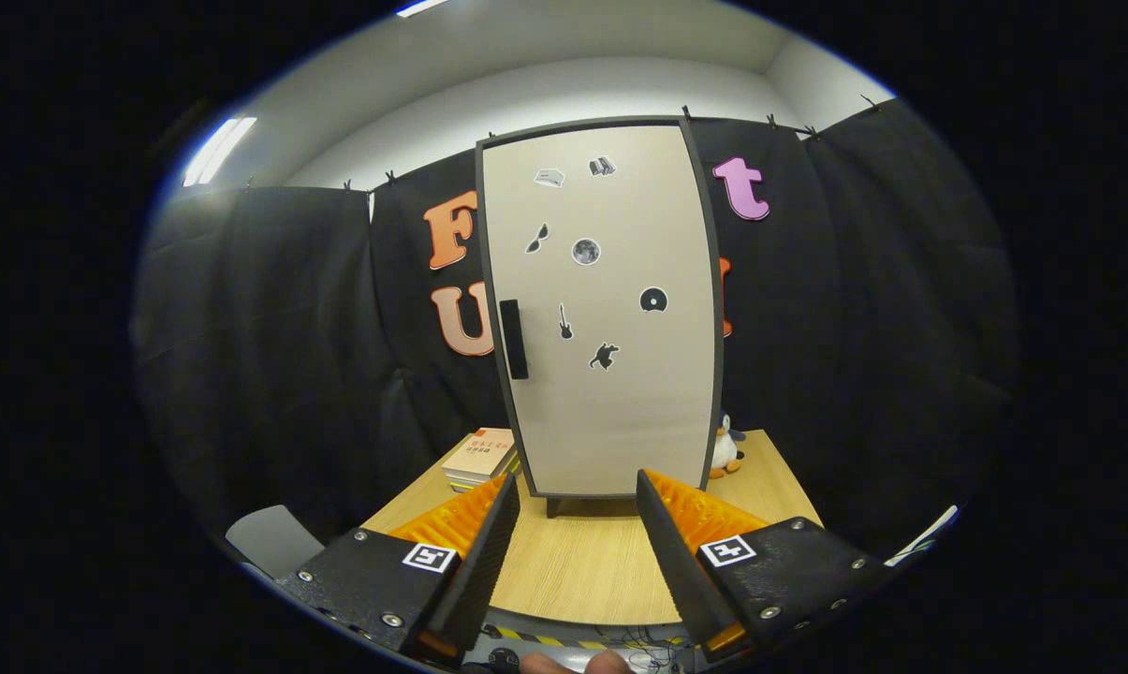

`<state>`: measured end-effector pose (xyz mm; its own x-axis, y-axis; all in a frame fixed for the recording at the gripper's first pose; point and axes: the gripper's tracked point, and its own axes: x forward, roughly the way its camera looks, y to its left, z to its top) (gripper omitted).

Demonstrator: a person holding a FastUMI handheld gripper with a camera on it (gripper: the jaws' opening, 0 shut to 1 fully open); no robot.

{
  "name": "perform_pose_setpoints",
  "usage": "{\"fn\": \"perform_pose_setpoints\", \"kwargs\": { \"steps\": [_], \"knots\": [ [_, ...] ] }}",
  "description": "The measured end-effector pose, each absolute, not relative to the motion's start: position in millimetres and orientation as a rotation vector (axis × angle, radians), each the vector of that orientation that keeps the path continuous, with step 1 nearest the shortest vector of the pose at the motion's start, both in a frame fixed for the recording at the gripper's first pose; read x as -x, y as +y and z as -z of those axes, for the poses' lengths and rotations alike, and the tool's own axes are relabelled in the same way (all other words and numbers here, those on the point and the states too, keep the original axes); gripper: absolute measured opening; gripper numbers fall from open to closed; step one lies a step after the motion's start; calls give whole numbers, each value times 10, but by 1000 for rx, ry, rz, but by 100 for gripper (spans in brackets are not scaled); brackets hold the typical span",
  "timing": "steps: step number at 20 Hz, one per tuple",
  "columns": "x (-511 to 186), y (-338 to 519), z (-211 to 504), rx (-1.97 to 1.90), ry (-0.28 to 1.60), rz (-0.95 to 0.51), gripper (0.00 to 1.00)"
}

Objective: Open the shoe cabinet door, grab the shoes and put them into the shoe cabinet, then close the shoe cabinet door.

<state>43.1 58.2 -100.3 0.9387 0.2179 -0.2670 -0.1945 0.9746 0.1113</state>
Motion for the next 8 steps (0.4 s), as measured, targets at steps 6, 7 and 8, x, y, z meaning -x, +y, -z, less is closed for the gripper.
{"fn": "perform_pose_setpoints", "kwargs": {
  "steps": [6, 7, 8],
  "knots": [
    [-249, 502, 940, -69, 248, -228, 80],
    [-244, 486, 939, -69, 244, -223, 80],
    [-226, 487, 935, -71, 240, -222, 80]
  ]
}}
